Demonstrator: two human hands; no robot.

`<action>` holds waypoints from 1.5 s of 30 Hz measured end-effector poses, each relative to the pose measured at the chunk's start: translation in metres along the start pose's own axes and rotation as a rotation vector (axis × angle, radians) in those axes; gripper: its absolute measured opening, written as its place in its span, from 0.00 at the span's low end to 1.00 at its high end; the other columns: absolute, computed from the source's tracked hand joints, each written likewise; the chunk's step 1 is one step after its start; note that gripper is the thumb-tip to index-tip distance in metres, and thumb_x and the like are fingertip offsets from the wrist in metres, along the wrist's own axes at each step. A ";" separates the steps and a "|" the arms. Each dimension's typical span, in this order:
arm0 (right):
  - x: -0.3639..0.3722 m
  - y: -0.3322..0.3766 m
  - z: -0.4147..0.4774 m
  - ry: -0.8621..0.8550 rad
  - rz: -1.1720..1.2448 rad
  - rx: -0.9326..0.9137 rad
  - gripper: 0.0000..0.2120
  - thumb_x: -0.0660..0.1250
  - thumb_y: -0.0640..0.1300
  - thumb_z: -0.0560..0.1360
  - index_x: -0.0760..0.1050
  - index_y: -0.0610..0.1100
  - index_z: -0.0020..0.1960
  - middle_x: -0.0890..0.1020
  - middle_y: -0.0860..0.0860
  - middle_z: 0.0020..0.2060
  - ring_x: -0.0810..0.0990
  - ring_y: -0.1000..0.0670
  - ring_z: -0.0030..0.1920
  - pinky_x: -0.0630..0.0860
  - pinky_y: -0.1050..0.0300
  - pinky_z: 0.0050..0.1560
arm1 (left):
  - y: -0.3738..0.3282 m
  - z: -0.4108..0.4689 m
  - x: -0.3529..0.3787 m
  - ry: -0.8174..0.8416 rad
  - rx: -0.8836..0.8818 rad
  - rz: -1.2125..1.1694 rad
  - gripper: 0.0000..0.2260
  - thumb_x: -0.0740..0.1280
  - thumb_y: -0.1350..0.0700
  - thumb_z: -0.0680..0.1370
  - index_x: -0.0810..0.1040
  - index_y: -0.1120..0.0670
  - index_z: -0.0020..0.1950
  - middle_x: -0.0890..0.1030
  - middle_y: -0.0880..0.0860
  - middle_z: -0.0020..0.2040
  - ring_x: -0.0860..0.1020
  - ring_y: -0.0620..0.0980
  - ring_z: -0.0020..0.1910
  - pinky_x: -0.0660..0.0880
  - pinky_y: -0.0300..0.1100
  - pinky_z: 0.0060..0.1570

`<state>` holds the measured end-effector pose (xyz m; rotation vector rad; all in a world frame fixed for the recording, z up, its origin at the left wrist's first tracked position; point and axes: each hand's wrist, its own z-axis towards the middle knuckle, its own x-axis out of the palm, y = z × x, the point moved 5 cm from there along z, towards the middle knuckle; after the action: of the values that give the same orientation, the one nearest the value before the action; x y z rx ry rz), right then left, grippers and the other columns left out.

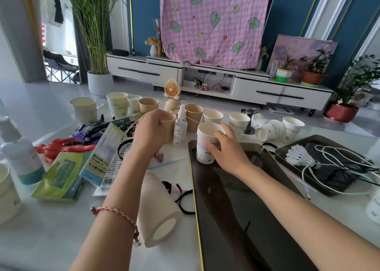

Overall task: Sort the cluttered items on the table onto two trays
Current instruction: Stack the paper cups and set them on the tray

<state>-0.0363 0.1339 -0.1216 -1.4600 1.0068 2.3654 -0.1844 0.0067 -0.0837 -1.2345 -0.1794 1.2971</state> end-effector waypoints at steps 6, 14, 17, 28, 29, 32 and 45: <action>0.004 0.006 0.011 0.016 0.022 -0.037 0.14 0.61 0.49 0.79 0.72 0.39 0.58 0.57 0.48 0.73 0.70 0.47 0.64 0.68 0.56 0.58 | -0.001 -0.001 0.015 0.052 0.061 0.027 0.17 0.57 0.67 0.76 0.77 0.57 0.60 0.78 0.55 0.60 0.77 0.56 0.55 0.74 0.43 0.48; 0.008 0.011 0.027 0.122 -0.018 0.039 0.22 0.57 0.49 0.80 0.61 0.47 0.72 0.45 0.49 0.77 0.58 0.45 0.74 0.62 0.50 0.66 | -0.015 -0.009 0.033 0.100 0.060 0.063 0.17 0.56 0.67 0.77 0.74 0.58 0.63 0.75 0.57 0.64 0.73 0.57 0.61 0.72 0.46 0.49; 0.006 0.006 0.023 0.142 0.055 0.056 0.32 0.60 0.51 0.78 0.48 0.51 0.77 0.39 0.48 0.76 0.51 0.46 0.76 0.58 0.50 0.70 | -0.017 -0.013 0.033 0.111 0.060 0.072 0.16 0.57 0.66 0.77 0.74 0.58 0.63 0.75 0.57 0.64 0.73 0.56 0.63 0.70 0.44 0.55; -0.047 -0.085 0.030 -0.063 0.021 0.284 0.23 0.60 0.42 0.78 0.60 0.40 0.71 0.68 0.42 0.67 0.69 0.43 0.65 0.67 0.53 0.62 | -0.094 0.010 0.056 0.385 0.276 0.313 0.15 0.57 0.62 0.79 0.74 0.54 0.63 0.76 0.54 0.64 0.73 0.53 0.61 0.70 0.44 0.58; -0.046 -0.088 0.034 -0.058 -0.003 0.278 0.22 0.60 0.41 0.78 0.60 0.40 0.70 0.68 0.42 0.67 0.70 0.43 0.65 0.68 0.52 0.62 | -0.103 0.024 0.068 0.417 0.276 0.333 0.14 0.57 0.62 0.79 0.75 0.55 0.62 0.76 0.54 0.63 0.74 0.54 0.60 0.71 0.44 0.58; -0.038 -0.091 0.049 0.019 -0.150 0.189 0.25 0.59 0.41 0.78 0.56 0.41 0.73 0.62 0.43 0.71 0.68 0.42 0.66 0.69 0.49 0.62 | -0.116 0.059 0.113 0.553 0.252 0.498 0.13 0.59 0.60 0.79 0.75 0.60 0.62 0.76 0.56 0.62 0.74 0.56 0.60 0.71 0.44 0.57; -0.030 -0.122 0.086 0.035 -0.229 0.164 0.10 0.56 0.37 0.77 0.74 0.37 0.54 0.78 0.41 0.52 0.76 0.41 0.54 0.69 0.55 0.47 | -0.086 0.105 0.202 0.600 0.255 0.994 0.13 0.60 0.60 0.79 0.70 0.62 0.62 0.75 0.59 0.61 0.74 0.57 0.60 0.69 0.47 0.58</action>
<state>-0.0248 0.2859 -0.1263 -1.4727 0.9601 2.0553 -0.1347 0.2448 -0.0785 -1.4763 1.1217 1.6057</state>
